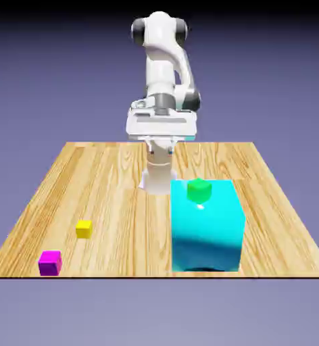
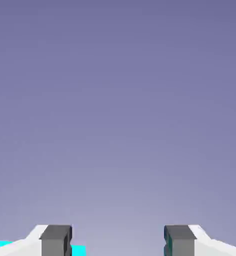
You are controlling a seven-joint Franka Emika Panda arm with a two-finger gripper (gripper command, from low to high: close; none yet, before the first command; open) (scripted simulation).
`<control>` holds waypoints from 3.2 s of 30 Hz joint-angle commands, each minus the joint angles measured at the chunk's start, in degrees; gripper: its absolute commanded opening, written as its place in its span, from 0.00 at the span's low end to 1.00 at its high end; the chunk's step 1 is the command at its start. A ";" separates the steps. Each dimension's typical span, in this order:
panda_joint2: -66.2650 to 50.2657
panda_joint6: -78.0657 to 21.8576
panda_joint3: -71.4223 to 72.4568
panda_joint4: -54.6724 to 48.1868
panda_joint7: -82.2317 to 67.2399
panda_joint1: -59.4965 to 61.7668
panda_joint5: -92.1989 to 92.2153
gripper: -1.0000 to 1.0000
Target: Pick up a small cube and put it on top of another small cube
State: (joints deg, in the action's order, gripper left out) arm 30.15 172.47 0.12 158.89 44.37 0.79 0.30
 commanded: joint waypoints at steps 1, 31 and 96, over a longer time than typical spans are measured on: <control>-2.08 -1.27 0.10 -1.75 1.59 1.23 0.25 0.50; -64.37 -39.47 3.20 -54.16 49.28 37.96 7.86 0.50; -7.36 -29.50 21.84 15.92 12.33 -12.55 22.29 0.00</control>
State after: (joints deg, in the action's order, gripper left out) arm 22.80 142.97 21.96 174.81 56.63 -11.77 22.70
